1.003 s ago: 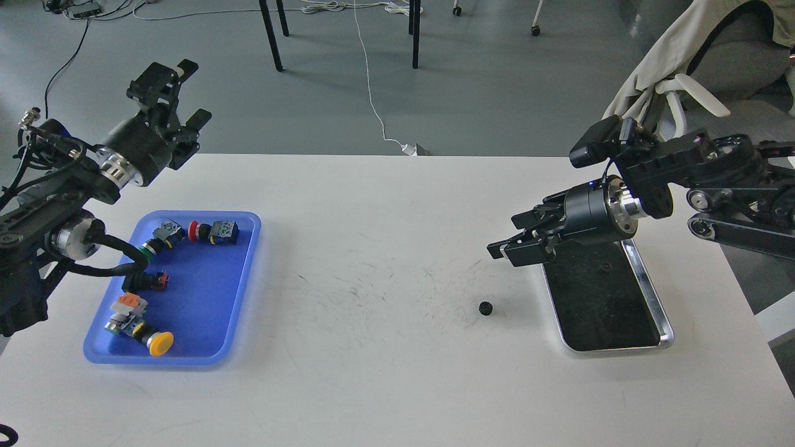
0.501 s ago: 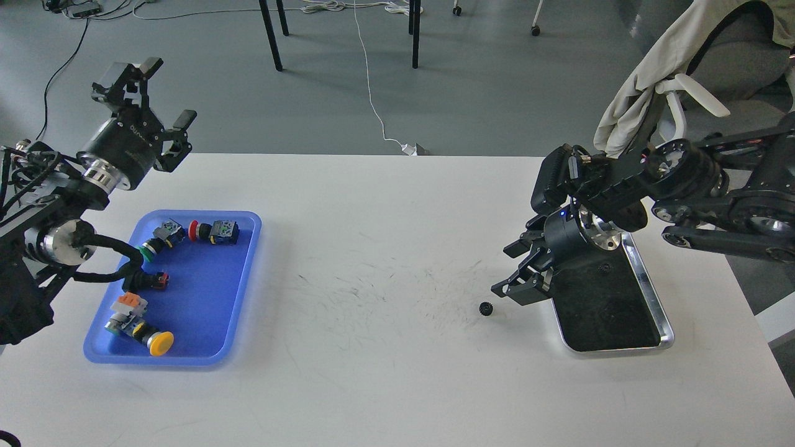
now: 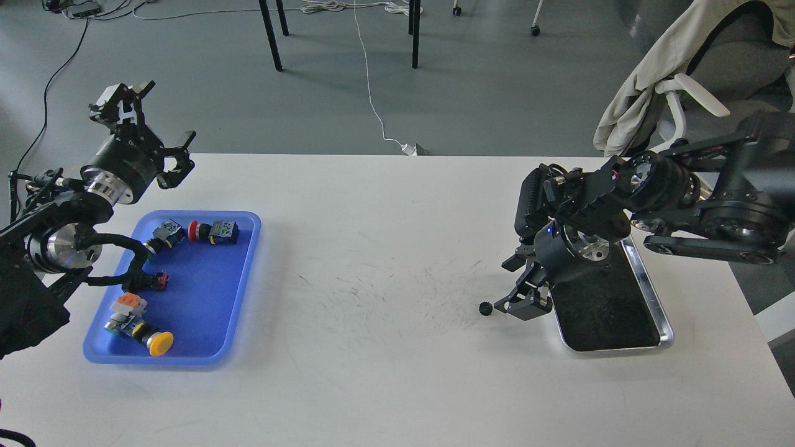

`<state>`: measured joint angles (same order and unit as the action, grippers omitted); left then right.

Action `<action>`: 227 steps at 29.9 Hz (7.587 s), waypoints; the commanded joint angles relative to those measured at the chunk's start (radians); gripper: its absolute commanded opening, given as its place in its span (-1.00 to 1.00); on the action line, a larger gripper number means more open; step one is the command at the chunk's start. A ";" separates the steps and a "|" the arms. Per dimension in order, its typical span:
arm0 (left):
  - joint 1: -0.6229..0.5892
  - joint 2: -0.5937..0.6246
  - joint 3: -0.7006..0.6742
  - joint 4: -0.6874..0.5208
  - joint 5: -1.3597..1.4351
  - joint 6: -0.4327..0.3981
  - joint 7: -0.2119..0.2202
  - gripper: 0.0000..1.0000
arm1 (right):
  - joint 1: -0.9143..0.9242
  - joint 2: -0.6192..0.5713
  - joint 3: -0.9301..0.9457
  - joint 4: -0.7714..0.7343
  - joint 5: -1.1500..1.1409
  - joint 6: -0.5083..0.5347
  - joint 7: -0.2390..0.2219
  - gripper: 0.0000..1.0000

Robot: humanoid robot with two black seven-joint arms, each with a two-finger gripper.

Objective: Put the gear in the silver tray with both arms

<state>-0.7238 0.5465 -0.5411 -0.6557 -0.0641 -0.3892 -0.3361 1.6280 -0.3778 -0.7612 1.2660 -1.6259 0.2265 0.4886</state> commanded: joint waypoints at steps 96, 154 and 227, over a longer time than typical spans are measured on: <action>0.056 0.004 -0.033 0.011 -0.086 0.013 -0.023 0.98 | -0.149 -0.190 -0.113 -0.188 -0.118 -0.026 0.000 -0.98; 0.092 0.053 -0.022 -0.018 -0.082 0.015 0.008 0.98 | -0.390 -0.383 0.623 -0.181 0.928 -0.185 0.000 0.83; 0.004 0.053 0.016 -0.039 -0.106 0.069 0.146 0.98 | -0.790 0.108 1.330 -0.493 1.848 -0.249 -0.259 0.99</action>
<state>-0.7183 0.5999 -0.5242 -0.6950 -0.1692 -0.3205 -0.1903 0.8493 -0.2688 0.5680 0.7558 0.2231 -0.0274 0.2258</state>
